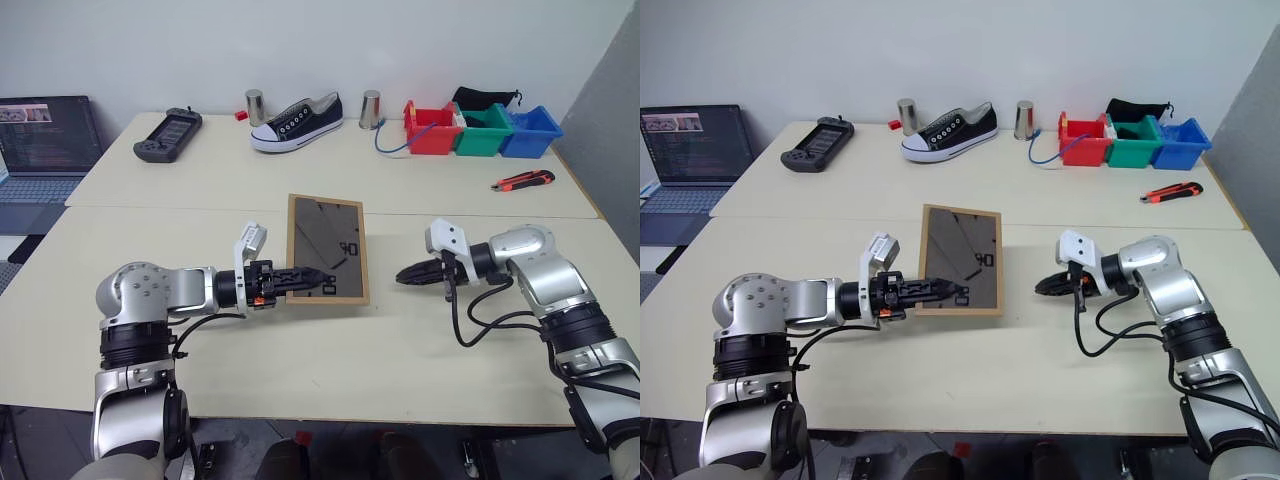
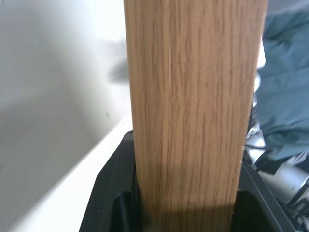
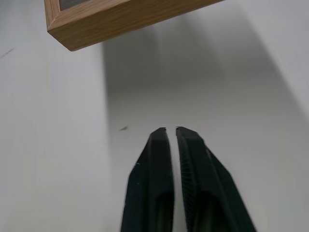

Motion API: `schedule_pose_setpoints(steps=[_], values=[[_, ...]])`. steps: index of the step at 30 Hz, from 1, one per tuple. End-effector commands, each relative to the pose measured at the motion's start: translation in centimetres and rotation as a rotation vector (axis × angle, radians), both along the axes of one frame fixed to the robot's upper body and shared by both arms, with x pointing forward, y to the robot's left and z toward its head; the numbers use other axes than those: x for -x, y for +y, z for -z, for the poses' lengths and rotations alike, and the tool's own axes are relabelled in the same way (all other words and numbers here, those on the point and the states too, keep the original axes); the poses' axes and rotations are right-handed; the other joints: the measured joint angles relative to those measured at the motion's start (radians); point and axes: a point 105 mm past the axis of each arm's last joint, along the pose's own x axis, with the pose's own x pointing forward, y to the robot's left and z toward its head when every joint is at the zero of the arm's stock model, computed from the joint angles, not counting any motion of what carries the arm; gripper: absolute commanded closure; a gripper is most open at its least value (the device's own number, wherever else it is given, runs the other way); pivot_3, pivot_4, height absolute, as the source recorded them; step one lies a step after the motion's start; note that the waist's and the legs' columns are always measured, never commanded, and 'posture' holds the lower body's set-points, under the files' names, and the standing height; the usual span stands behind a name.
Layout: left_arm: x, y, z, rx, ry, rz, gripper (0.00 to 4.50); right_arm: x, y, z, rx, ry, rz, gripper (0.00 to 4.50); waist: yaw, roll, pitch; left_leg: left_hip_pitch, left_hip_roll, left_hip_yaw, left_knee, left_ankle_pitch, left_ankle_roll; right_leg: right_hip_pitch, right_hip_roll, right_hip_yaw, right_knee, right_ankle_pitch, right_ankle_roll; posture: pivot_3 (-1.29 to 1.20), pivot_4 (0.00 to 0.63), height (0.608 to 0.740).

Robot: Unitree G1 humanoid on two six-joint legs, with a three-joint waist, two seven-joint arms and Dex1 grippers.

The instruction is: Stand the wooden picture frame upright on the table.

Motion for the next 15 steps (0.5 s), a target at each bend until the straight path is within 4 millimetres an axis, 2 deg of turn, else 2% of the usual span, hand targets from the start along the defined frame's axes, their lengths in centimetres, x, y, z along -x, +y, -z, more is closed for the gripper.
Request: schedule_pose_setpoints(steps=[1, 2, 3, 5, 6, 7, 9, 11, 14, 15], values=[[1.1, 0.1, -1.4, 0.061, -0.06, -0.007, 3.2, -1.2, -0.7, -4.4, -0.104, -0.309, -0.021, 3.11, 0.001, 0.0, 0.0, 0.0, 0.0, 0.0, 0.0, 0.0, 0.0, 0.0, 0.0, 0.0, 0.0, 0.0, 0.0, 0.0, 0.15, 0.74], [1.2, 0.1, -1.3, 0.061, -0.054, -0.018, 3.2, -2.0, -0.9, -5.4, -0.136, -0.337, 0.007, 2.69, 0.001, 0.0, 0.0, 0.0, 0.0, 0.0, 0.0, 0.0, 0.0, 0.0, 0.0, 0.0, 0.0, 0.0, 0.0, 0.0, 0.15, 0.74], [1.3, 0.2, -1.2, 0.06, -0.051, -0.024, 3.2, -2.6, -0.8, -6.7, -0.168, -0.367, 0.025, 2.6, 0.001, 0.0, 0.0, 0.0, 0.0, 0.001, 0.0, 0.0, 0.0, 0.0, -0.001, 0.001, 0.0, 0.0, 0.0, 0.0, 0.15, 0.74], [1.4, 0.1, -1.2, 0.06, -0.048, -0.033, 3.2, -3.3, 0.0, -8.3, -0.221, -0.306, 0.036, 2.15, -0.001, 0.0, 0.0, 0.001, 0.0, 0.001, 0.001, 0.0, 0.0, 0.0, -0.001, 0.001, 0.0, 0.0, 0.0, 0.0, 0.15, 0.74], [1.5, 0.1, -1.1, 0.055, -0.05, -0.034, 3.2, -3.4, 0.4, -9.0, -0.281, -0.137, 0.067, 1.91, -0.005, 0.0, 0.0, 0.001, 0.0, 0.001, 0.001, 0.0, 0.0, 0.0, -0.001, 0.0, 0.0, 0.0, 0.0, 0.0, 0.15, 0.74], [1.6, 0.0, -1.1, 0.051, -0.048, -0.037, 3.2, -3.1, 0.8, -9.8, -0.356, 0.103, 0.104, 1.73, -0.009, 0.0, 0.0, 0.001, 0.0, 0.001, 0.001, 0.0, 0.0, 0.0, -0.001, 0.0, 0.0, 0.0, 0.0, 0.0, 0.15, 0.74], [1.5, 0.2, -0.8, 0.04, -0.036, -0.055, 3.2, -1.2, 2.0, -11.9, -0.454, 0.474, 0.074, 1.31, -0.009, 0.0, 0.0, 0.001, 0.0, 0.0, 0.0, 0.0, 0.0, 0.0, 0.0, 0.0, 0.001, 0.0, 0.0, 0.0, 0.15, 0.74], [1.4, 0.4, -0.7, 0.031, -0.026, -0.069, 3.2, 0.2, 2.9, -13.0, -0.45, 0.608, 0.029, 1.31, -0.007, 0.0, 0.0, 0.001, 0.0, -0.001, -0.001, 0.0, 0.0, 0.0, 0.0, -0.001, 0.001, 0.0, 0.0, 0.0, 0.15, 0.74], [1.3, 0.1, -0.6, 0.022, -0.023, -0.068, 3.2, 1.6, 4.4, -13.1, -0.413, 0.741, -0.005, 1.31, -0.001, 0.0, 0.0, 0.0, 0.0, -0.002, -0.001, 0.0, 0.0, 0.0, -0.001, -0.001, 0.0, 0.0, 0.0, 0.0, 0.15, 0.74], [1.4, -0.1, -0.5, 0.019, -0.023, -0.063, 3.2, 1.6, 5.3, -12.6, -0.387, 0.749, 0.008, 1.31, 0.0, 0.0, 0.0, 0.0, 0.0, -0.002, -0.001, 0.0, 0.0, 0.0, -0.001, -0.001, -0.001, 0.0, 0.0, 0.0, 0.15, 0.74]])
